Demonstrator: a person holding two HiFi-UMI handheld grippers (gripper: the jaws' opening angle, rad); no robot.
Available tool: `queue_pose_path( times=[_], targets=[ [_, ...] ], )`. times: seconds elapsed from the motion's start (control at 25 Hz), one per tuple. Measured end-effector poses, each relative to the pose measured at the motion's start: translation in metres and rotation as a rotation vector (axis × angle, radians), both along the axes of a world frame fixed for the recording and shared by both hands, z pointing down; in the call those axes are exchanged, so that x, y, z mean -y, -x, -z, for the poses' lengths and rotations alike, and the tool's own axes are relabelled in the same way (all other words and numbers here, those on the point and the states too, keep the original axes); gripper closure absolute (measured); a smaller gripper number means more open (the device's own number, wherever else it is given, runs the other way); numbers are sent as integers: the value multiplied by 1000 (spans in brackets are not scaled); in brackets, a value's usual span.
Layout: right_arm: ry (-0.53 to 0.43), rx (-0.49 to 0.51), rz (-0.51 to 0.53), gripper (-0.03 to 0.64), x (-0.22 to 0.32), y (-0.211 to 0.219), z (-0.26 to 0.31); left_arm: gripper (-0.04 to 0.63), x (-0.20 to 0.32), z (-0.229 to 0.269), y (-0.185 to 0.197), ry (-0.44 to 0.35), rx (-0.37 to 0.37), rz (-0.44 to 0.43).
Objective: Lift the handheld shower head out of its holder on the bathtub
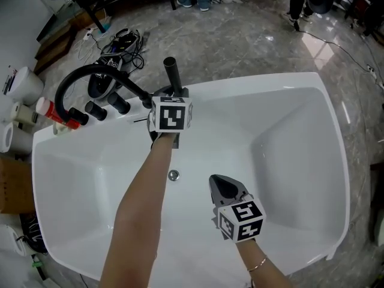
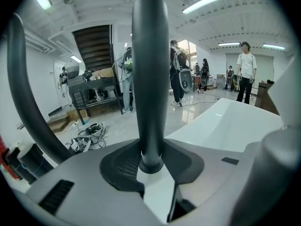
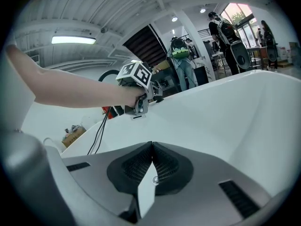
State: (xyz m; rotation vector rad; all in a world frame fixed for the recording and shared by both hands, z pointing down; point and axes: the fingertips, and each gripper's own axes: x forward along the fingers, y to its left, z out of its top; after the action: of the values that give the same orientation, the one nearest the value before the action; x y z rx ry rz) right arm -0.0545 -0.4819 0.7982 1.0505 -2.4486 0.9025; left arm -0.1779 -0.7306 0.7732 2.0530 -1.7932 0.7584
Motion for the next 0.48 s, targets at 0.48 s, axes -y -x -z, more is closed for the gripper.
queue_pose_path(
  times=[0.48],
  targets=[
    [-47, 3, -14, 609, -23, -1, 77, 446, -66, 98, -20, -195, 120, -67]
  ],
)
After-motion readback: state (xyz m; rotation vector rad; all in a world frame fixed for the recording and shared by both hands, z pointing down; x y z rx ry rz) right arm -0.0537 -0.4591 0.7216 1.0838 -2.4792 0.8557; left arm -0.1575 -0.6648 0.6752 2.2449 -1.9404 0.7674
